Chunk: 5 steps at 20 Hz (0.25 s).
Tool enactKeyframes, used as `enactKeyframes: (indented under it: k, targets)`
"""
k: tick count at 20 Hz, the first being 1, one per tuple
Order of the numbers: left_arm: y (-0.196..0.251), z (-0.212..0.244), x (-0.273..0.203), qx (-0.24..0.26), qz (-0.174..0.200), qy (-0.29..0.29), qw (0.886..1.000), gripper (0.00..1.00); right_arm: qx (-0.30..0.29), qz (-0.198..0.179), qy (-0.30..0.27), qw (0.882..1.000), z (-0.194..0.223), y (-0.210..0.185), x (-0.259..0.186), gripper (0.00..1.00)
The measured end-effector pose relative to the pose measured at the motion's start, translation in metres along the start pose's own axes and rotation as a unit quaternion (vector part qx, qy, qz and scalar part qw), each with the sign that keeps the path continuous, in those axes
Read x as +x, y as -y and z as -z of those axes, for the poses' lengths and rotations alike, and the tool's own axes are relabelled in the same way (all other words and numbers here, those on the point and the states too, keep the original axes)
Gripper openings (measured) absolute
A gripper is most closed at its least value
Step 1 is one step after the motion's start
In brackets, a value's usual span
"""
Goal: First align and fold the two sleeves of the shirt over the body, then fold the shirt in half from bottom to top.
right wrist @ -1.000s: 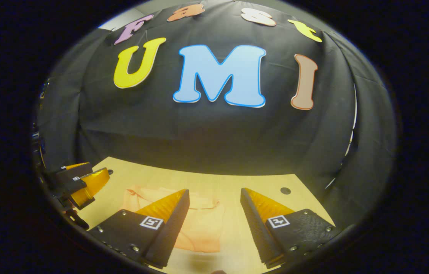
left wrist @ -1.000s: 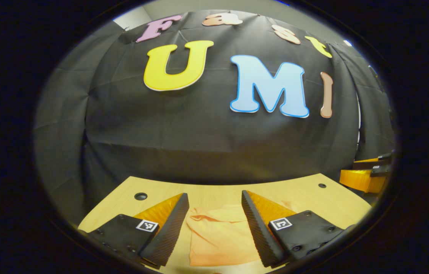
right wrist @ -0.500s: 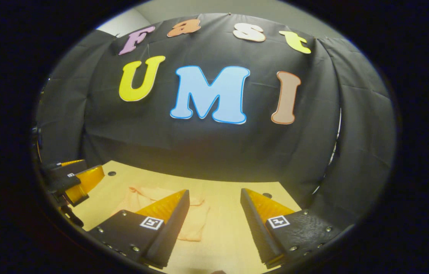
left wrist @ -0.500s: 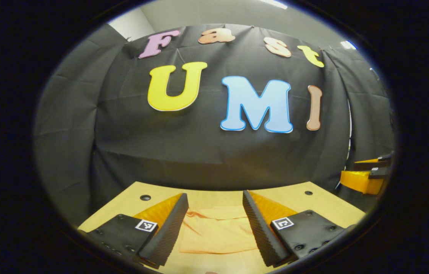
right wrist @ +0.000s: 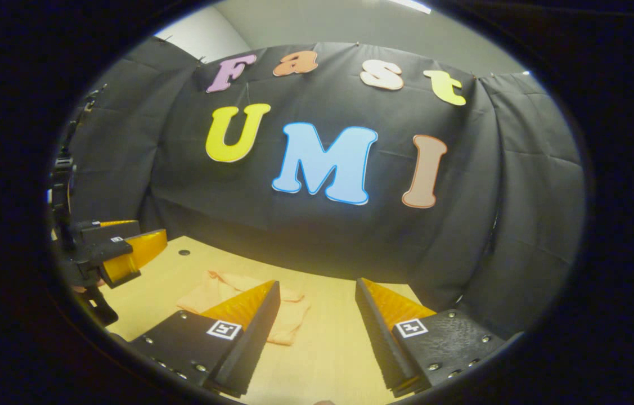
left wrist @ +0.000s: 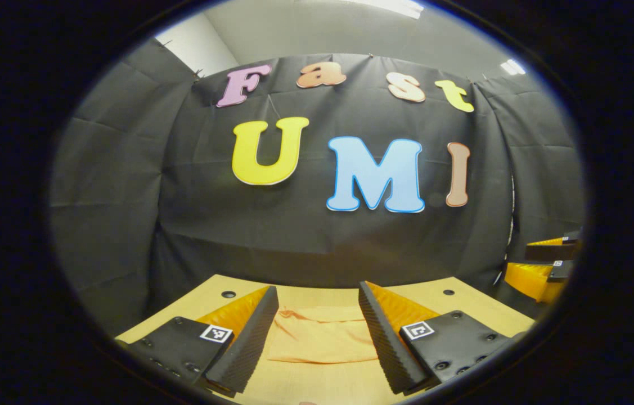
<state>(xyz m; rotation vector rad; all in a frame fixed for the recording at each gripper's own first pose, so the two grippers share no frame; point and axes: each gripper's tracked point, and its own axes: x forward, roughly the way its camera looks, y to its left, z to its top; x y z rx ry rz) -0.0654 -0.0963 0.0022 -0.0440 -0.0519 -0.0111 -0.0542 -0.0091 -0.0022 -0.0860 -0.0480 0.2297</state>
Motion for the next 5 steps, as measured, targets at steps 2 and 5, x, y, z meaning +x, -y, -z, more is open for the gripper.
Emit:
enactKeyframes:
  k: [2,5]
  targets:
    - [0.006,-0.001,-0.010,0.004,0.006,-0.004,1.000,0.94,0.011,-0.006,-0.001,1.000,-0.001,-0.005,-0.012,0.85]
    - [0.011,-0.006,-0.025,0.004,0.011,0.001,1.000,0.94,0.031,-0.004,0.006,1.000,-0.006,-0.006,-0.025,0.96]
